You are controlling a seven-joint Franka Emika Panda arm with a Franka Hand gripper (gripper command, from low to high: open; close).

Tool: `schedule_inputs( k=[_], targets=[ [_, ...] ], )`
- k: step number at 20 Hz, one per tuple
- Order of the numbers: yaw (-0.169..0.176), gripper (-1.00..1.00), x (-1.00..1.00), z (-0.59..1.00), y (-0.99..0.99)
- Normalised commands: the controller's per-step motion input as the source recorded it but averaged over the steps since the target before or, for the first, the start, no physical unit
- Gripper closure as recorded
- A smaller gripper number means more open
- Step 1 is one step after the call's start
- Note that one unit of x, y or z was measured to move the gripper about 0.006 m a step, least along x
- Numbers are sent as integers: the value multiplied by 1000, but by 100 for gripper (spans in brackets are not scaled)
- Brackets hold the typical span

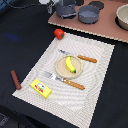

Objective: Interact with the objects in diverse but meaningful ways.

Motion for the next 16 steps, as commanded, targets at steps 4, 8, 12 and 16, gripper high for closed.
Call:
schedule_inputs(
  k=[4, 8, 12, 16],
  targets=[
    [-31, -100, 0, -165, 97],
    [-27, -100, 0, -189, 99],
    [-27, -100, 0, -228, 98],
    [-24, -100, 0, -273, 106]
  ],
)
